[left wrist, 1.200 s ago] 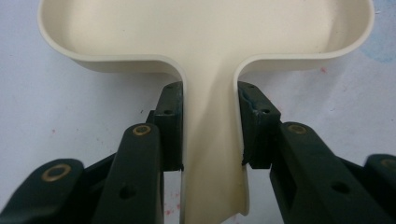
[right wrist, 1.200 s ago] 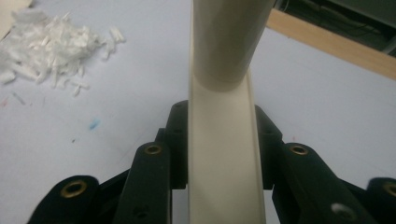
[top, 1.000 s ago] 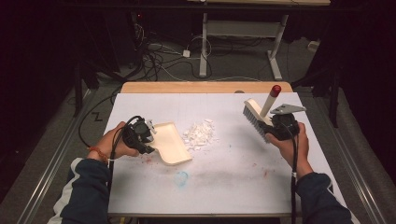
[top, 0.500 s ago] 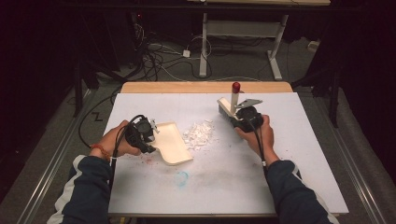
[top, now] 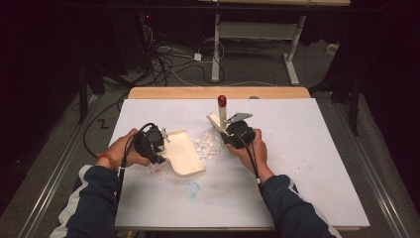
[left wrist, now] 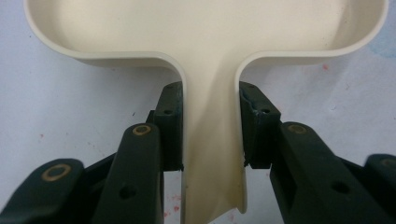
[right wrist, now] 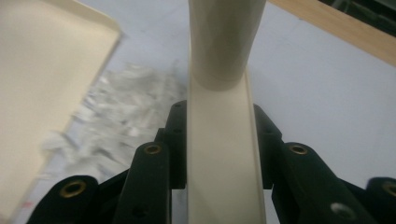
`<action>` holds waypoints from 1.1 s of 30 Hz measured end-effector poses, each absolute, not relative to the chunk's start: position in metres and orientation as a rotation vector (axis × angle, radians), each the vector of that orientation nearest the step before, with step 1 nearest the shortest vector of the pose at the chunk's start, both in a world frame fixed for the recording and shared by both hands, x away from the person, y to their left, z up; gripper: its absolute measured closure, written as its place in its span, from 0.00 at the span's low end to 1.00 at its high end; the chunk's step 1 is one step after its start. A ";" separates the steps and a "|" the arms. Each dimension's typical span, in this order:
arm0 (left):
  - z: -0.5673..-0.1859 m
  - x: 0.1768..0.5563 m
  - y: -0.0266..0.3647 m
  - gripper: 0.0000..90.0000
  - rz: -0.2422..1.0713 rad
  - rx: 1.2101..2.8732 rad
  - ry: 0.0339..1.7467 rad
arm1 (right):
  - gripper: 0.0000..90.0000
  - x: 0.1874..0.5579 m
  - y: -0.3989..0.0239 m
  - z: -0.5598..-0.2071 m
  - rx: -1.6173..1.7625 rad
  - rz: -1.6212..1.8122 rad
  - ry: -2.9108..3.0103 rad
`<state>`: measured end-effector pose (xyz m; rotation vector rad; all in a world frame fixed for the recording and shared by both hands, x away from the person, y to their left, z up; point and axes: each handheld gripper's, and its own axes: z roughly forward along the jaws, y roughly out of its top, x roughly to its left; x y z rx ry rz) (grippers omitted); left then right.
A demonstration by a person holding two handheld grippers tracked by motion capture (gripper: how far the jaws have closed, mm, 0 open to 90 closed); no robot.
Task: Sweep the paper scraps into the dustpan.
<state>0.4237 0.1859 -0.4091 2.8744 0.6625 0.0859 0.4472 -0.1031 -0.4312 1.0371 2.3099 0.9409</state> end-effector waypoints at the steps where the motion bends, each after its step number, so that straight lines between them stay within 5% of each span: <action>1: -0.409 0.423 0.185 0.69 0.089 2.876 0.664 | 0.75 0.445 -0.101 -0.432 1.038 0.962 2.312; 22: -0.415 0.423 0.176 0.69 0.066 2.872 0.666 | 0.75 0.405 -0.038 -0.432 0.903 1.165 2.383; 33: -0.420 0.421 0.179 0.69 0.064 2.857 0.670 | 0.75 0.402 -0.045 -0.414 0.865 1.247 2.353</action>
